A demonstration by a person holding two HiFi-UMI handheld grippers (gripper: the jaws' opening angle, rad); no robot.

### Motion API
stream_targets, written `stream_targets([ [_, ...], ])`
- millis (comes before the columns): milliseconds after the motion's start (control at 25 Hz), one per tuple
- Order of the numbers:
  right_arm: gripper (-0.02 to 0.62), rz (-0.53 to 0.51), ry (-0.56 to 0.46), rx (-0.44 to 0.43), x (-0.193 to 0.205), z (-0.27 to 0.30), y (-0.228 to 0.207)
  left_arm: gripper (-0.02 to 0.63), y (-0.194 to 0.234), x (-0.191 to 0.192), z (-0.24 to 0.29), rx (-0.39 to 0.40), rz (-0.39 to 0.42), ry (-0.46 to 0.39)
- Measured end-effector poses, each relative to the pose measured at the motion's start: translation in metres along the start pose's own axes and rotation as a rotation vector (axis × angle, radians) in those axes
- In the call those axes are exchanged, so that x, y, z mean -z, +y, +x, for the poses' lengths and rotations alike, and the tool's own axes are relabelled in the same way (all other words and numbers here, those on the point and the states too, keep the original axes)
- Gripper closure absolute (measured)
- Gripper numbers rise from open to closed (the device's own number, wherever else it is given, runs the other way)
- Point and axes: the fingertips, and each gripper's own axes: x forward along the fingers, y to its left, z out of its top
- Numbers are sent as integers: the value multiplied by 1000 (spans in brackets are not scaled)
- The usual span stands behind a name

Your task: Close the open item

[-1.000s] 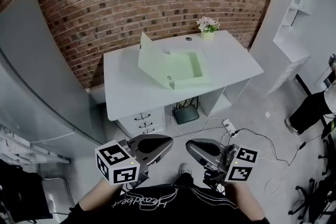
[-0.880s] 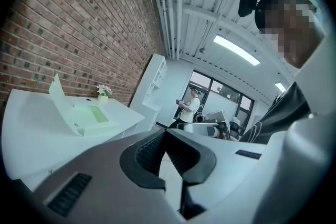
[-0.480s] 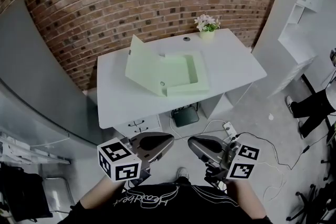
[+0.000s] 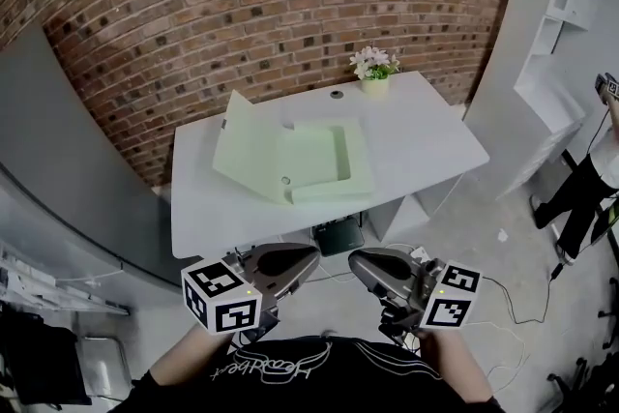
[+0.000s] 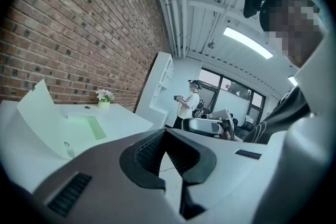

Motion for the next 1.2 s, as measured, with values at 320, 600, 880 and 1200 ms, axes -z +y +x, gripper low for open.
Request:
stream_targets([
  [320, 591, -26, 5, -25, -17, -14, -8, 604, 0, -8, 11, -50, 11, -47],
  [600, 591, -18, 7, -34, -19, -15, -13, 604, 7, -7, 9, -79, -26, -68],
  [880, 591, 1, 5, -14, -18, -16, -26, 604, 15, -5, 23, -74, -37, -53],
  [1200, 591, 12, -1, 29, -28, -11, -53, 604, 42, -14, 39, -82, -46, -56],
])
